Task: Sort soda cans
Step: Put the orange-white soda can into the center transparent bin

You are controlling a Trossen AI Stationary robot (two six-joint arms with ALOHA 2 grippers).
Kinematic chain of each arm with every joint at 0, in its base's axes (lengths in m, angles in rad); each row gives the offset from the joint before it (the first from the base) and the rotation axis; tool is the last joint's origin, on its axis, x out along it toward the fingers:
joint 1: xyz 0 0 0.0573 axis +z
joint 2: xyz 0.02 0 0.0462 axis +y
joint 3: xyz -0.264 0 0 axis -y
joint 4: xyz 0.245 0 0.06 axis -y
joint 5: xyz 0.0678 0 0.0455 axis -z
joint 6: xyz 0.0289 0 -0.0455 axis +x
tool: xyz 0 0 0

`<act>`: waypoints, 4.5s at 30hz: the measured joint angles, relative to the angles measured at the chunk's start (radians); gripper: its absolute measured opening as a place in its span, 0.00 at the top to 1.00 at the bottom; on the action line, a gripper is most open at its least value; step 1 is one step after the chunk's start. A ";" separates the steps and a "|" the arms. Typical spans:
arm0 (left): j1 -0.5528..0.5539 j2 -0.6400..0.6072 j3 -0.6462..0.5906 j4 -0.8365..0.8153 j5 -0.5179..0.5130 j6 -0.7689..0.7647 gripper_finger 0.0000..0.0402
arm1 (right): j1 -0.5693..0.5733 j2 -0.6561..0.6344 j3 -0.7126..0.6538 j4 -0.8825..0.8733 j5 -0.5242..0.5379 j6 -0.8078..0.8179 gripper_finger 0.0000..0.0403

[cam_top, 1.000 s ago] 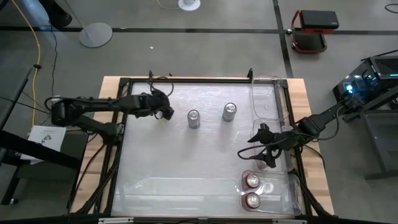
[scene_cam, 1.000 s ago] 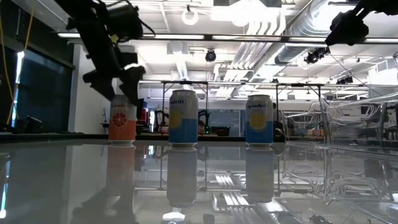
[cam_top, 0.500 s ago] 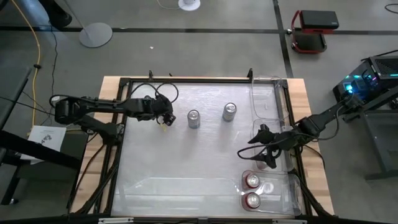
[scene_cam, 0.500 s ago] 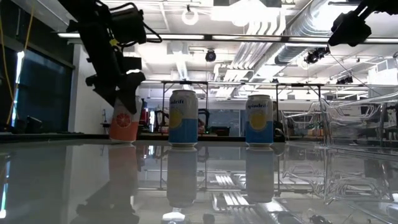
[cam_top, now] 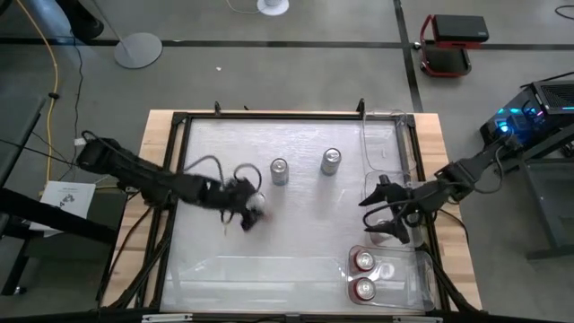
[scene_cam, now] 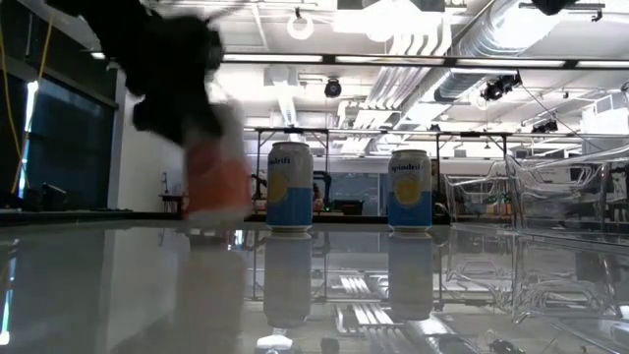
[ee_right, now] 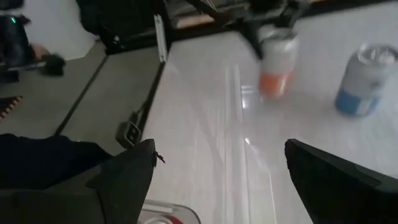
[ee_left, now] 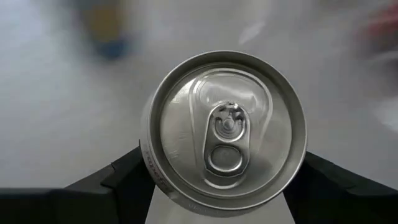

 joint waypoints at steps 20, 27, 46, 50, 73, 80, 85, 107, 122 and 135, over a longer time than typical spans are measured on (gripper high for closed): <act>0.048 0.728 0.801 0.116 0.171 0.605 0.30 | 0.008 0.001 0.064 -0.173 0.044 0.194 0.14; 0.087 0.804 0.922 -0.042 0.228 0.653 0.30 | 0.006 0.026 -0.021 -0.174 0.069 0.258 0.14; 0.123 0.790 0.922 -0.088 0.291 0.615 0.16 | 0.005 0.283 -0.040 -0.093 0.134 0.149 0.14; 0.105 0.757 0.922 -0.162 0.280 0.612 0.15 | -0.011 0.347 -0.040 -0.013 0.149 0.104 0.14; -0.076 0.392 0.492 -0.242 -0.179 0.236 0.15 | -0.212 0.627 -0.035 0.336 0.034 -0.119 0.14; -0.086 0.388 0.444 -0.212 -0.185 0.220 0.15 | -0.203 0.621 -0.006 0.290 0.002 -0.115 0.14; -0.095 0.388 0.444 -0.182 -0.188 0.241 0.15 | -0.172 0.599 0.041 0.211 -0.025 -0.128 0.14; -0.095 0.388 0.444 -0.175 -0.191 0.257 0.15 | -0.237 0.662 0.016 0.188 -0.088 -0.127 0.14; -0.095 0.388 0.444 -0.175 -0.190 0.247 0.15 | -0.215 0.515 0.124 -0.027 0.022 -0.117 0.30; -0.095 0.391 0.444 -0.059 -0.220 0.346 0.15 | 0.150 0.128 0.243 -0.862 0.196 0.687 0.30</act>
